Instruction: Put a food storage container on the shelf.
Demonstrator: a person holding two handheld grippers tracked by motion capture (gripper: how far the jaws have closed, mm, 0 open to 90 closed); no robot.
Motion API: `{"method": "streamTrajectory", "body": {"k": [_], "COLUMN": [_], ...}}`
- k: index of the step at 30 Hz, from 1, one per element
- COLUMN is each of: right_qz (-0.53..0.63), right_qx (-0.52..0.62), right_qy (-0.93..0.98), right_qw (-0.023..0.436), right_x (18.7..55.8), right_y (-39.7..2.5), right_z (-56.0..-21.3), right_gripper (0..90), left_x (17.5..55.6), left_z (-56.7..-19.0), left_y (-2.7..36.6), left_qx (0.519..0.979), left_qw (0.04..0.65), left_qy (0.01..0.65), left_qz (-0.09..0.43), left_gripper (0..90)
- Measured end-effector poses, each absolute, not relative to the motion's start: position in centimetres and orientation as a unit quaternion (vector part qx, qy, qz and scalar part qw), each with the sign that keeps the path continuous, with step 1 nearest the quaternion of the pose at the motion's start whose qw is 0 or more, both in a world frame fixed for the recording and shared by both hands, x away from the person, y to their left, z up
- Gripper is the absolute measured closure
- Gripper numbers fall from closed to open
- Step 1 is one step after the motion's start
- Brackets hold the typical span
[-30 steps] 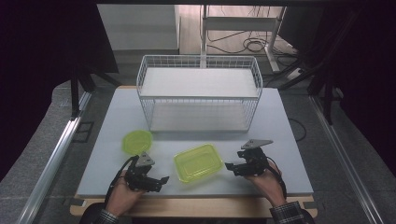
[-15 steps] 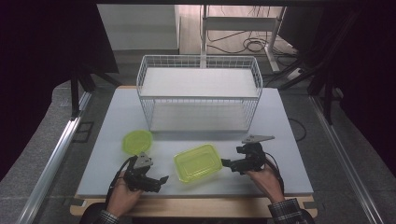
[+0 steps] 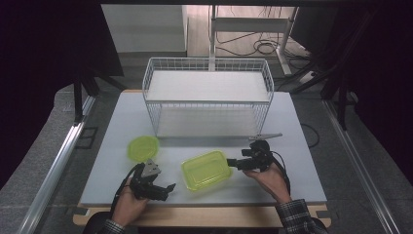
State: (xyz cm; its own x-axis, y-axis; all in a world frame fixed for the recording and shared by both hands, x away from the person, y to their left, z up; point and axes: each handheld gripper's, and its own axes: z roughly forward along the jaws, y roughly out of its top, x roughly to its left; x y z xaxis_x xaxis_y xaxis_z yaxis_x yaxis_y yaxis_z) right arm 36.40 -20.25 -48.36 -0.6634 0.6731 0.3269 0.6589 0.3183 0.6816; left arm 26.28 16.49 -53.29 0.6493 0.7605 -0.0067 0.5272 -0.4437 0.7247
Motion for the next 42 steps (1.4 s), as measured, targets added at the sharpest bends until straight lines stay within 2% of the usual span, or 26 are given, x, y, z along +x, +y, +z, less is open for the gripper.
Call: {"method": "streamTrajectory", "body": {"k": [8, 9, 14, 20, 23, 24, 25, 30, 33, 42], "right_qz": [0.405, 0.405, 0.402, 0.398, 0.397, 0.394, 0.394, 0.397, 0.406, 0.431], "right_qx": [0.408, 0.408, 0.42, 0.421, 0.423, 0.426, 0.426, 0.449, 0.452, 0.457], "right_qy": [0.818, 0.818, 0.811, 0.81, 0.807, 0.805, 0.805, 0.78, 0.767, 0.752], "right_qw": [-0.019, -0.019, -0.062, -0.088, -0.11, -0.124, -0.124, -0.177, -0.204, -0.199], "right_x": [37.7, 37.7, 38.3, 38.8, 39.2, 39.4, 39.4, 40.0, 40.0, 39.8], "right_y": [-19.2, -19.2, -19.2, -18.6, -18.5, -18.4, -18.4, -18.8, -18.9, -19.5], "right_z": [-48.6, -48.6, -49.3, -49.9, -50.2, -50.4, -50.4, -50.8, -50.9, -49.7], "right_gripper": [36.2, 36.2, 43.5, 51.8, 58.4, 64.1, 64.1, 76.9, 79.5, 79.8], "left_x": [26.3, 26.3, 26.3, 26.3, 26.3, 26.3, 26.3, 26.3, 26.2, 26.3], "left_z": [-53.3, -53.3, -53.3, -53.4, -53.4, -53.4, -53.4, -53.4, -53.3, -53.3], "left_y": [16.5, 16.5, 16.4, 16.3, 16.3, 16.3, 16.3, 16.3, 16.3, 16.5], "left_qx": [0.835, 0.835, 0.837, 0.84, 0.841, 0.841, 0.841, 0.842, 0.841, 0.839], "left_qw": [0.358, 0.358, 0.355, 0.352, 0.35, 0.35, 0.35, 0.35, 0.351, 0.353], "left_qy": [0.386, 0.386, 0.383, 0.38, 0.379, 0.379, 0.379, 0.378, 0.379, 0.382], "left_qz": [0.164, 0.164, 0.164, 0.162, 0.161, 0.161, 0.162, 0.162, 0.163, 0.162], "left_gripper": [5.4, 5.4, 5.5, 5.6, 5.6, 5.6, 5.6, 5.7, 5.7, 5.8]}}
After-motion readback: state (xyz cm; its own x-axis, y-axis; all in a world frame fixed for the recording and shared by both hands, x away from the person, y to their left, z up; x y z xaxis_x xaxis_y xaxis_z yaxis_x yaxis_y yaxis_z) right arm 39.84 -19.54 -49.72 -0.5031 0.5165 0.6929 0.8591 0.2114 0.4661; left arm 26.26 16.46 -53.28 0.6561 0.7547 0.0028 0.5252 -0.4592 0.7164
